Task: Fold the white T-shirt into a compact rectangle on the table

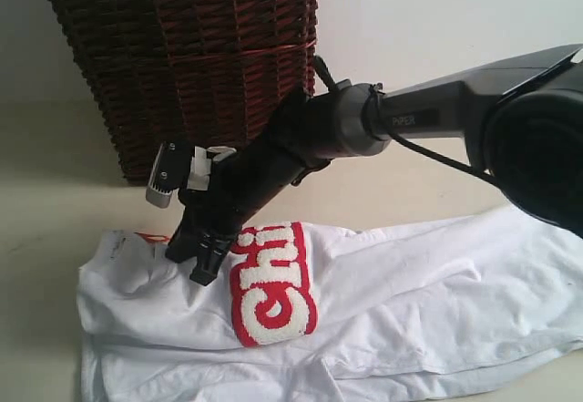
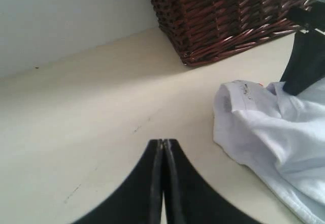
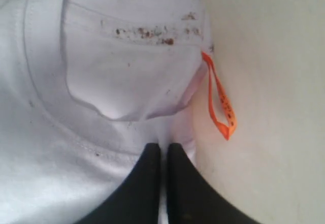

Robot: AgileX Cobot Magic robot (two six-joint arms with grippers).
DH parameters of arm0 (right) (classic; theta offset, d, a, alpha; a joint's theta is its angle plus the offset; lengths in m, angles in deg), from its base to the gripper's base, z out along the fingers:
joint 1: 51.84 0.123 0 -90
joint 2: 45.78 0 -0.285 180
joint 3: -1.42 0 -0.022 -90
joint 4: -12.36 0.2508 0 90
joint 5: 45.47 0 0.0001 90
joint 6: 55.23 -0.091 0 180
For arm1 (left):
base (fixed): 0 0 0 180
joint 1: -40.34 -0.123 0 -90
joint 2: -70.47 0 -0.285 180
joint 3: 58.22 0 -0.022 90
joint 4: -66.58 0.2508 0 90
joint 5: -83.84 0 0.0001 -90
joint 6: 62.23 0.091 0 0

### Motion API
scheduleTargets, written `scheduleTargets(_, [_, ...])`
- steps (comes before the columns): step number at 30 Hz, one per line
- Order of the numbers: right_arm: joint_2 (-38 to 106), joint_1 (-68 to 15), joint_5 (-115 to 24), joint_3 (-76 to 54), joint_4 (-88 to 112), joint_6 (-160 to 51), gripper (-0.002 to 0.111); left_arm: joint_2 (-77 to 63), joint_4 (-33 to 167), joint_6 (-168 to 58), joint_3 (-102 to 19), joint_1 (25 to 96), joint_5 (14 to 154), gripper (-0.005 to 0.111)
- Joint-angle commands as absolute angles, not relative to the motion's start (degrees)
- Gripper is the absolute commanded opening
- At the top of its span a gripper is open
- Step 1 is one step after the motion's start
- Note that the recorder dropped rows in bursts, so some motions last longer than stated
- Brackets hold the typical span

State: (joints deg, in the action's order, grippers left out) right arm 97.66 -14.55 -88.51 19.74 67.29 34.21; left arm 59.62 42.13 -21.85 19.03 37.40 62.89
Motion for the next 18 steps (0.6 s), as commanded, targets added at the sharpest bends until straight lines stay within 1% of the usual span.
scheduleTargets(1, [96.5, -14.5, -88.1, 20.1, 67.9, 34.2, 0.0, 60.1, 42.1, -21.8, 19.0, 37.3, 63.1, 0.0])
scheduleTargets(5, [95.4, -14.5, -83.8, 20.1, 67.9, 34.2, 0.0, 60.1, 42.1, -21.8, 19.0, 37.3, 63.1, 0.0])
scheduleTargets(11, [95.4, -14.5, -69.7, 20.1, 67.7, 31.6, 0.0, 60.1, 42.1, -21.8, 19.0, 37.3, 63.1, 0.0])
scheduleTargets(15, [96.7, -14.5, -65.9, 20.1, 67.5, 31.6, 0.0, 60.1, 42.1, -21.8, 19.0, 37.3, 63.1, 0.0])
scheduleTargets(16, [96.8, -14.5, -65.3, 20.1, 67.5, 31.6, 0.002, 60.1, 42.1, -21.8, 19.0, 37.3, 63.1, 0.0])
scheduleTargets(18, [97.1, -14.5, -63.7, 20.1, 67.5, 31.6, 0.01, 60.1, 42.1, -21.8, 19.0, 37.3, 63.1, 0.0])
